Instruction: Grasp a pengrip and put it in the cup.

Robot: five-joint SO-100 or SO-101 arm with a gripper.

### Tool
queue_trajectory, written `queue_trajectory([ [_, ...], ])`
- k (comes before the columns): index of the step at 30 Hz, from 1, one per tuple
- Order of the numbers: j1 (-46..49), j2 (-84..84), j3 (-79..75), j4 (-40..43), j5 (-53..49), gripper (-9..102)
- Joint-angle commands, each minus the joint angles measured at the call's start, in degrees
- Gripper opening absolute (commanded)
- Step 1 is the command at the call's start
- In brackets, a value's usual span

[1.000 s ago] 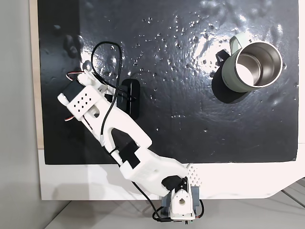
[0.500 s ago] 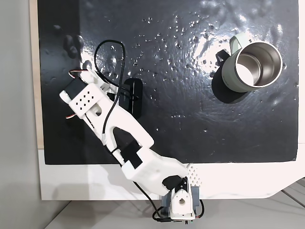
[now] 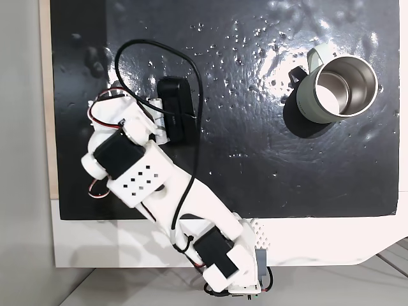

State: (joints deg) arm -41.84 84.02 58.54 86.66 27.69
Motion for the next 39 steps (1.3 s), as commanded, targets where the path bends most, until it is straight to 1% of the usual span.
queue_trajectory([
  [1, 1.8, 4.9, -4.5, 0.2, -2.1, 0],
  [5, 3.5, 6.4, -2.9, 1.8, -2.5, 0],
  [8, 6.8, 9.4, 0.8, 2.8, -2.8, 0],
  [11, 12.2, 11.7, 1.8, 5.2, -4.5, 0],
  [16, 24.0, 15.7, 0.9, 9.4, -9.9, 0],
  [21, 36.1, 21.4, 4.7, 9.4, -16.6, 0],
  [25, 44.4, 22.6, 5.5, 9.2, -21.5, 0],
  [32, 53.8, 22.6, 5.5, 7.4, -28.2, 0],
  [39, 62.5, 18.5, 5.3, 3.0, -33.1, 0],
])
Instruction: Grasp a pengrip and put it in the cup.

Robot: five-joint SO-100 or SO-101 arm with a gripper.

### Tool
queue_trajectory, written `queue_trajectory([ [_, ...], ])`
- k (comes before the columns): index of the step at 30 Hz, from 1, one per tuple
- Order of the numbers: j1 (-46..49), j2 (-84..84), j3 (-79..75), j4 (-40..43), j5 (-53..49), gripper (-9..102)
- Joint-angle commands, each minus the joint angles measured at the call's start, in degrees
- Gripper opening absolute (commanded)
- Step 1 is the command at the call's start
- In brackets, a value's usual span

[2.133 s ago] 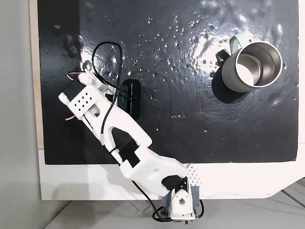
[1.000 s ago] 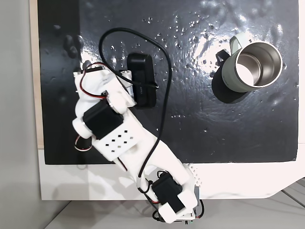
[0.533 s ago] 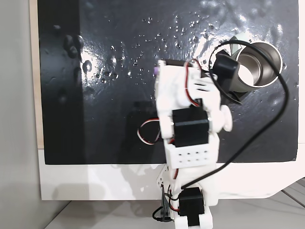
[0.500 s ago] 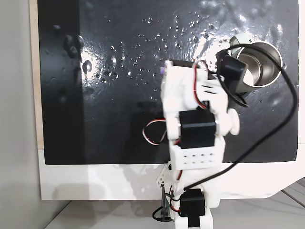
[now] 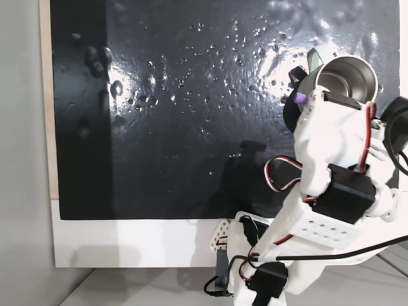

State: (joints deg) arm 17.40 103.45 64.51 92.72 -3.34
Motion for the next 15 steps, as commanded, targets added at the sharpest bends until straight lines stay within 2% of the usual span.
queue_trajectory([
  [1, 4.3, -2.1, -1.2, -3.8, -2.6, 0],
  [8, 10.3, -13.6, -13.0, -3.9, -5.1, 0],
  [15, 11.8, -20.2, -21.4, 0.0, -5.8, 1],
])
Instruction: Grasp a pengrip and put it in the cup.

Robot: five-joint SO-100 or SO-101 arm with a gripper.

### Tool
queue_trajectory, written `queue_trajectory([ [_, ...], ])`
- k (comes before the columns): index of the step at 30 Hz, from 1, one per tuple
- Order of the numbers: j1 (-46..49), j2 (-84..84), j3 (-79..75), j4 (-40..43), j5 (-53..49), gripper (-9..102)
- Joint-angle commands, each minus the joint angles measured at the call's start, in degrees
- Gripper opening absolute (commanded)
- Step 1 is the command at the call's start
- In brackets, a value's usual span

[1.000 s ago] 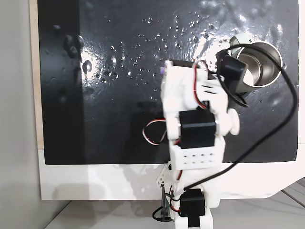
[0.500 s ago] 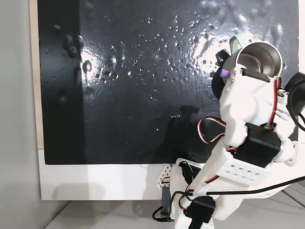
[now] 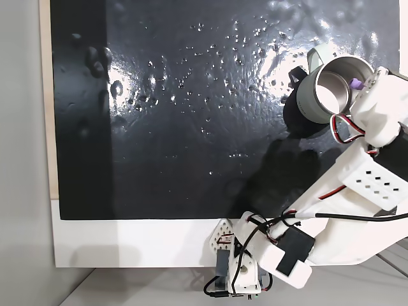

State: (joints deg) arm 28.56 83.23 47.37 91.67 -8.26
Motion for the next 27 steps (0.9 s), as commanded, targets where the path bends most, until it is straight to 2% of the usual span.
queue_trajectory([
  [1, 0.5, 0.0, -4.2, 1.5, -0.8, 6],
  [4, 0.2, 0.0, -4.2, 3.1, -0.3, 31],
  [6, 0.2, 0.0, -4.5, 3.6, 0.5, 37],
  [27, -1.8, 2.7, -4.7, 4.7, 0.7, 36],
])
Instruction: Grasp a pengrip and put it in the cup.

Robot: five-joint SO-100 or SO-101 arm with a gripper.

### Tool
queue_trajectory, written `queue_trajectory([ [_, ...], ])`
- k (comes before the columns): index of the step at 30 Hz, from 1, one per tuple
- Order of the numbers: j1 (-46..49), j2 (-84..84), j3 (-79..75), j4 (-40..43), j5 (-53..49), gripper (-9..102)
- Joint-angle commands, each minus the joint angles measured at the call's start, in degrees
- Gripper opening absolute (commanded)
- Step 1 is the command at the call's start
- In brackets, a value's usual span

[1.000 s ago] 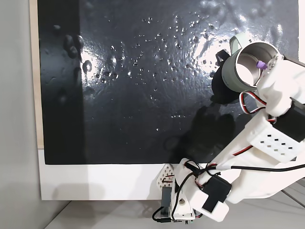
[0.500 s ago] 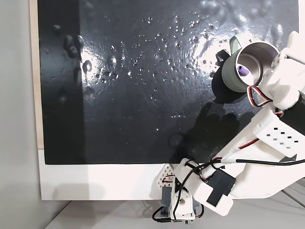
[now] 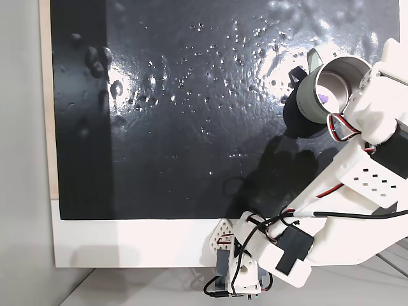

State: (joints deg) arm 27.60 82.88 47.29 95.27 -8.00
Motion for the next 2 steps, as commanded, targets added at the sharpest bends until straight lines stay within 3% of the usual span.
queue_trajectory([
  [1, -0.9, 3.3, -4.7, 1.1, 0.4, 36],
  [2, -1.0, 3.5, -4.7, 1.1, 0.4, 36],
])
